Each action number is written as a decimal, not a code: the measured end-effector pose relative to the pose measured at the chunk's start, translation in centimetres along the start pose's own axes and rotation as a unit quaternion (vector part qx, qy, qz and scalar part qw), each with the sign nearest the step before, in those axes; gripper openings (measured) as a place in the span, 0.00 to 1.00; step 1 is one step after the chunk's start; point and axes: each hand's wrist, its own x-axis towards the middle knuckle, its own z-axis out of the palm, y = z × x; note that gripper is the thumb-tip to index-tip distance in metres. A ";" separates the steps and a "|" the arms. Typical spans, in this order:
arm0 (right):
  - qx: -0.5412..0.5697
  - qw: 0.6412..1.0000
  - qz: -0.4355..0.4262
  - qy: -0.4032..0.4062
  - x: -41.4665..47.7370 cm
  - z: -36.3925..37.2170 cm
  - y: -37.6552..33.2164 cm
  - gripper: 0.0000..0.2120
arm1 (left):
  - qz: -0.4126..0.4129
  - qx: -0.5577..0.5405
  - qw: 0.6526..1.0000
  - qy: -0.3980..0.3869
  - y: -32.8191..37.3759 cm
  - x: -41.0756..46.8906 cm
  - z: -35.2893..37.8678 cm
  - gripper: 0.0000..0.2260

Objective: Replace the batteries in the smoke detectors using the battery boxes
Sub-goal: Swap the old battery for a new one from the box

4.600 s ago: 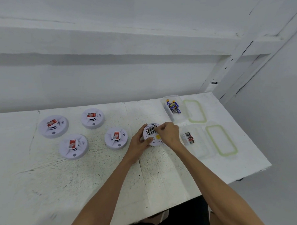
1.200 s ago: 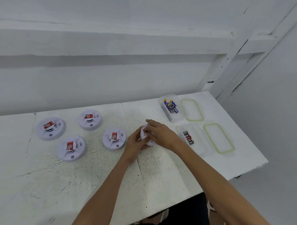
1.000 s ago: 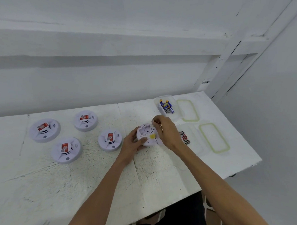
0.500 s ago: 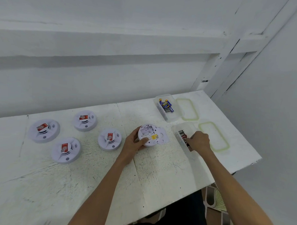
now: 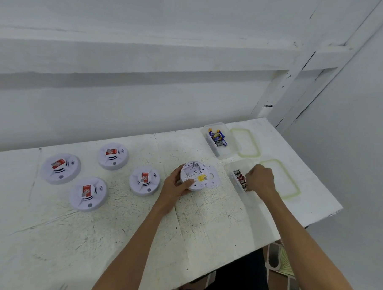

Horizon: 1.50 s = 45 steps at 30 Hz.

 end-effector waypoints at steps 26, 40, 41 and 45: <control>-0.187 0.947 -0.259 0.028 11.0 2.6 -11.4 0.27 | 0.040 0.016 0.997 0.066 0.2 0.1 1.0 0.26; -0.285 0.924 -0.255 -0.006 13.2 2.0 -14.4 0.23 | 0.042 0.022 0.996 0.076 -0.1 0.6 0.9 0.27; -0.275 0.924 -0.265 -0.011 13.3 1.8 -14.5 0.23 | 0.043 0.023 0.996 0.076 -0.1 0.6 0.9 0.27; -0.191 0.944 -0.268 -0.027 13.2 0.5 -14.4 0.25 | 0.042 0.024 0.996 0.077 0.0 0.5 1.0 0.27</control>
